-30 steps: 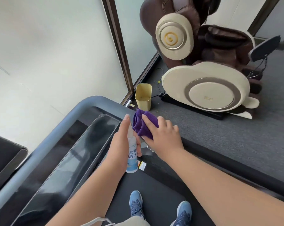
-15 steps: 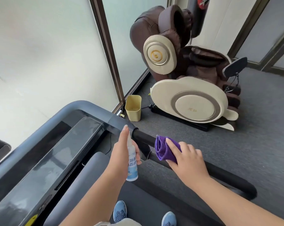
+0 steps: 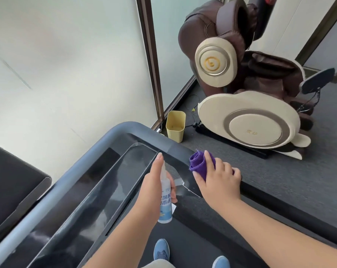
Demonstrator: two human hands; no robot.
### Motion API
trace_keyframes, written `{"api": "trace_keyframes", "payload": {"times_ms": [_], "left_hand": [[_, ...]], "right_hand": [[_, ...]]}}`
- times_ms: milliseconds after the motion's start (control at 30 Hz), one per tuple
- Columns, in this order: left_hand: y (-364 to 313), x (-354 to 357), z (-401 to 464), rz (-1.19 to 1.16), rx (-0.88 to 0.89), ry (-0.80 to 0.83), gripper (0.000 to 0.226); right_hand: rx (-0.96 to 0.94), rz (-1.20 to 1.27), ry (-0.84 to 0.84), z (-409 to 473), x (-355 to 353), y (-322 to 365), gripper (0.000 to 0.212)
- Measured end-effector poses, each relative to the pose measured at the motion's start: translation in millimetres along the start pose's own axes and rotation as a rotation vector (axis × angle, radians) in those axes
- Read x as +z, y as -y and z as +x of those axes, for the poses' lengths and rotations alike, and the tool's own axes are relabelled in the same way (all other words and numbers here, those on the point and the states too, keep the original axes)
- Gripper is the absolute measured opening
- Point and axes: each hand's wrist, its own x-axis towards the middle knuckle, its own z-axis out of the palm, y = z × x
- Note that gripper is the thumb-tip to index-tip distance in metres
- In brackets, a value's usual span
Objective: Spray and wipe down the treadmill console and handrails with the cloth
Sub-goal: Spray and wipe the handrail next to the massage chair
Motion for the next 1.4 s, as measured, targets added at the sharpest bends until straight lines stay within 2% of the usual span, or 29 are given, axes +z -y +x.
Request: {"api": "trace_keyframes", "payload": {"times_ms": [233, 467, 733, 867, 1200, 1300, 1400], "left_hand": [[-16, -20, 17, 0.11, -0.001, 0.112, 0.089], [-6, 9, 13, 0.106, 0.044, 0.131, 0.087], [28, 82, -24, 0.143, 0.023, 0.105, 0.09], [56, 149, -50, 0.132, -0.002, 0.091, 0.087], [110, 296, -91, 0.231, 0.021, 0.218, 0.091], [116, 314, -99, 0.272, 0.037, 0.203, 0.091], [119, 320, -103, 0.275, 0.017, 0.162, 0.089]], "right_hand": [[-0.019, 0.076, -0.012, 48, -4, 64, 0.083], [-0.104, 0.079, -0.074, 28, 3, 38, 0.074], [-0.183, -0.007, -0.105, -29, 17, -63, 0.072], [-0.179, 0.002, -0.107, -65, 18, -134, 0.072], [-0.088, 0.01, -0.124, -156, 26, -306, 0.068], [0.006, 0.107, -0.067, -176, 32, -342, 0.067], [0.094, 0.384, 0.052, -184, 39, -370, 0.065]]}}
